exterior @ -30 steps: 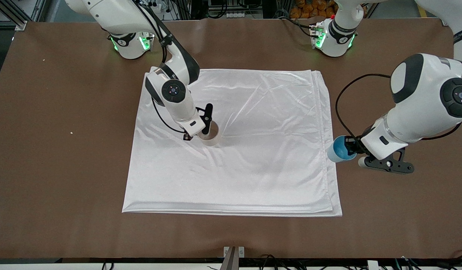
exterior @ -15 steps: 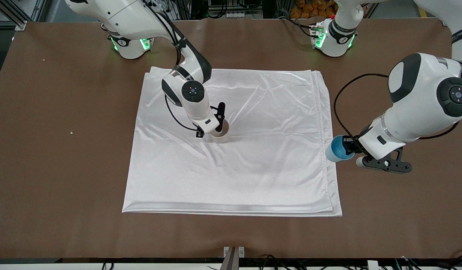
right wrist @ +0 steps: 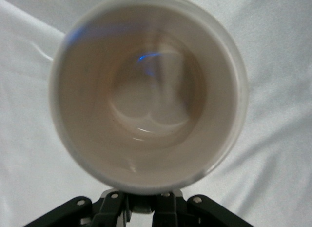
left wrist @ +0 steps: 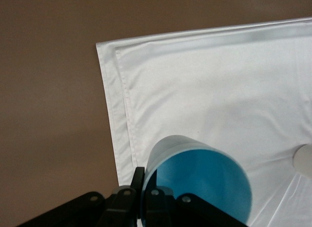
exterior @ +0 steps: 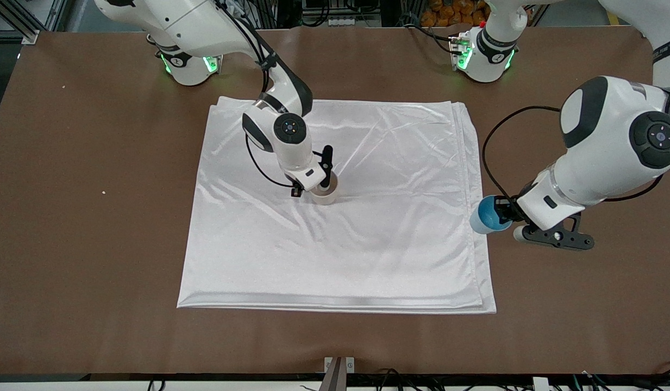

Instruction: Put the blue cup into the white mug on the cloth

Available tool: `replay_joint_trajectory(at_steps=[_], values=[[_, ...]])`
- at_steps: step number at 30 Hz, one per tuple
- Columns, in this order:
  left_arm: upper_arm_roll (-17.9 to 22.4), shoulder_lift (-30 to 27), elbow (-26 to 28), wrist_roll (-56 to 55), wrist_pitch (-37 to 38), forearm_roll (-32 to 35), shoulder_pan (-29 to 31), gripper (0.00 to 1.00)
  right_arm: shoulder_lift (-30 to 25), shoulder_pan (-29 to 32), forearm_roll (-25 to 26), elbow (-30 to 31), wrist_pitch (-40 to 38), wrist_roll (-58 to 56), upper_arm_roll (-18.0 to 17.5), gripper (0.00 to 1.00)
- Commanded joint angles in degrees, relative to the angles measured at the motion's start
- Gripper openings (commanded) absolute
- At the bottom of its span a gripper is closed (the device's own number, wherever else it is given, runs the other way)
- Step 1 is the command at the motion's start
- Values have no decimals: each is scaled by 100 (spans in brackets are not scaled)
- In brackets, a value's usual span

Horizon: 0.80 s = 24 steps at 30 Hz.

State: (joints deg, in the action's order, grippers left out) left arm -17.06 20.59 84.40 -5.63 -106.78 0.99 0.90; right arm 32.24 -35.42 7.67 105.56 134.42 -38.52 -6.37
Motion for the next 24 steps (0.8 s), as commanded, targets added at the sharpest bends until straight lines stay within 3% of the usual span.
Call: replay_joint_trajectory(at_steps=[1,4,9,11,19,24], values=[[-8,-2,-82,-96,69,-38,-11,0,45,-70,112,-114,-57,143,30,42],[-8,6,-99,-96,69,-38,-11,0,28,-166,216,-114,-83,511,48,61],[-8,6,-91,-105,69,-29,-11,0,-7,-175,682,-123,-127,1215,21,82],[-8,6,-99,-105,69,-38,-20,0,-34,-166,700,-114,-136,1268,21,100],[-122,-20,-99,-280,78,-55,-64,0,-358,-79,700,-114,-531,1216,21,100],[-394,-29,-99,-605,78,-64,-64,0,-692,70,665,-114,-821,1006,13,100]])
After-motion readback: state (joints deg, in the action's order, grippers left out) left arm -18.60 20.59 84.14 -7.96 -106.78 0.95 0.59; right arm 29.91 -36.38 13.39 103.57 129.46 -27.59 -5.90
